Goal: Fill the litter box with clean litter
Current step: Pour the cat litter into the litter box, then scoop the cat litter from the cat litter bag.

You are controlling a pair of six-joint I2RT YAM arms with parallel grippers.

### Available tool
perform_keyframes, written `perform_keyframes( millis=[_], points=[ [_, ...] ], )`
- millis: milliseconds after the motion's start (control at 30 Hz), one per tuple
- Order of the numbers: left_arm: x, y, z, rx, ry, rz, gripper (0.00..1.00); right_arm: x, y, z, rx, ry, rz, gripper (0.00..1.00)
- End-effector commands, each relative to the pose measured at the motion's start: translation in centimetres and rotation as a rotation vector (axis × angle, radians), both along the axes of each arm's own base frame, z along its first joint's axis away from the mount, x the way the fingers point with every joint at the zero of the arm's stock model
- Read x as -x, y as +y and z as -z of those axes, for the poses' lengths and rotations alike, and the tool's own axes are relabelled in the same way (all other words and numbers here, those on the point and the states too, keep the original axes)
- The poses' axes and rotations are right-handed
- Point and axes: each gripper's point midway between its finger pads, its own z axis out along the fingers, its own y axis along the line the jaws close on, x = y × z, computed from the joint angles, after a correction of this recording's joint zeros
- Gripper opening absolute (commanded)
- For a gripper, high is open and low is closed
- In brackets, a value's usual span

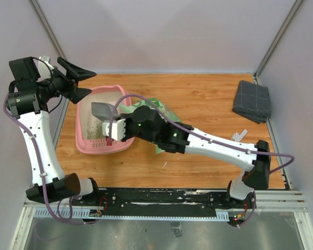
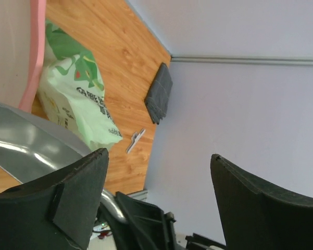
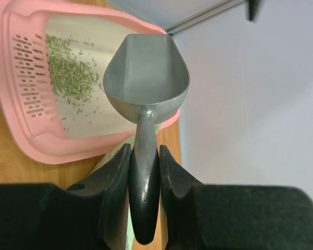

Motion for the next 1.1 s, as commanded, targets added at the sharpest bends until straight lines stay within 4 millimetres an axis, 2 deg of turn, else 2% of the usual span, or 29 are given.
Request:
perform_keyframes(
  millis=[0,133,333,500,633,833,900,1067],
  points=[
    [0.9,-0.3,-1.0,-0.012,-0.071,0.016,0.81,0.4,-2.5,-2.5,-0.192,0.206,0.011,0.01],
    [1.3,-1.0,0.5,0.059,-0.043,0.033,0.75,0.1,-6.2,-4.2,-0.284,0.293,0.042,0.01],
    [2.3,-1.6,2.2,0.09,-0.013,0.04,0.64,-0.1,-12.7,-5.4,-0.37,0.375,0.154,0.01],
    [3.6,-2.0,5.2,0.112,0.052,0.023,0.56,1.2,-17.9,-5.3,-0.374,0.41,0.244,0.01],
    [4.1,-2.9,7.2,0.14,0.099,0.021,0.53,2.3,-21.0,-4.7,-0.365,0.43,0.296,0.01],
    [3.1,-6.6,9.1,0.219,0.138,0.064,0.5,3.5,-24.0,-3.1,-0.33,0.467,0.368,0.01],
    [2.5,-7.6,9.2,0.227,0.134,0.076,0.47,3.9,-24.5,-2.4,-0.314,0.49,0.382,0.01],
    [1.1,-10.4,9.8,0.241,0.146,0.126,0.48,5.0,-25.6,-0.3,-0.269,0.565,0.416,0.01]
  ],
)
